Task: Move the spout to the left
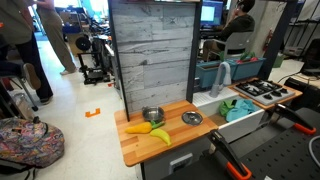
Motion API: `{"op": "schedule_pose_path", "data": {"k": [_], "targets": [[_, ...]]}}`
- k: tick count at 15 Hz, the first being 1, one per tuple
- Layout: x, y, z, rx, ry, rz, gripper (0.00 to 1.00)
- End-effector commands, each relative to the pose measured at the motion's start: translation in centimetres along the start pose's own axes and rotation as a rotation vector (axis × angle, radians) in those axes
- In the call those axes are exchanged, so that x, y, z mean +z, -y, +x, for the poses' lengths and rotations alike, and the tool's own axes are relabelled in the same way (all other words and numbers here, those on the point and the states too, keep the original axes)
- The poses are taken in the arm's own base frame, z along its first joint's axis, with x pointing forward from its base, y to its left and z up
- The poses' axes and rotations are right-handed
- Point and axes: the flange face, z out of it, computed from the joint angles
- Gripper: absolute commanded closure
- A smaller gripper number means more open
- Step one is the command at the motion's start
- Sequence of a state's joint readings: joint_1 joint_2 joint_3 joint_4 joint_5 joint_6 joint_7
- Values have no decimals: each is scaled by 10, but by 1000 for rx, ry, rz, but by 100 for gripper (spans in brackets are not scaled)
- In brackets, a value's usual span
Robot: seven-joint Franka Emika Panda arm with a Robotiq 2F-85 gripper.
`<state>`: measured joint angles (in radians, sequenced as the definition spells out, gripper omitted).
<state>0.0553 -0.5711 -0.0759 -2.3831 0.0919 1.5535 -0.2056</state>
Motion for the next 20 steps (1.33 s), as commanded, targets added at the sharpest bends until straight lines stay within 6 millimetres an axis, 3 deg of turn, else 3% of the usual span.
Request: {"op": "schedule_pose_path", "data": {"k": [1,7,12,15,20], "targets": [[8,-17,17,33,-68,22,0],[37,-59,67,31,-115,47,0],[77,-123,101,26,-96,48,0],[101,-167,129,84,-172,58,0],[148,-215,182,186,-256,131,0]]}}
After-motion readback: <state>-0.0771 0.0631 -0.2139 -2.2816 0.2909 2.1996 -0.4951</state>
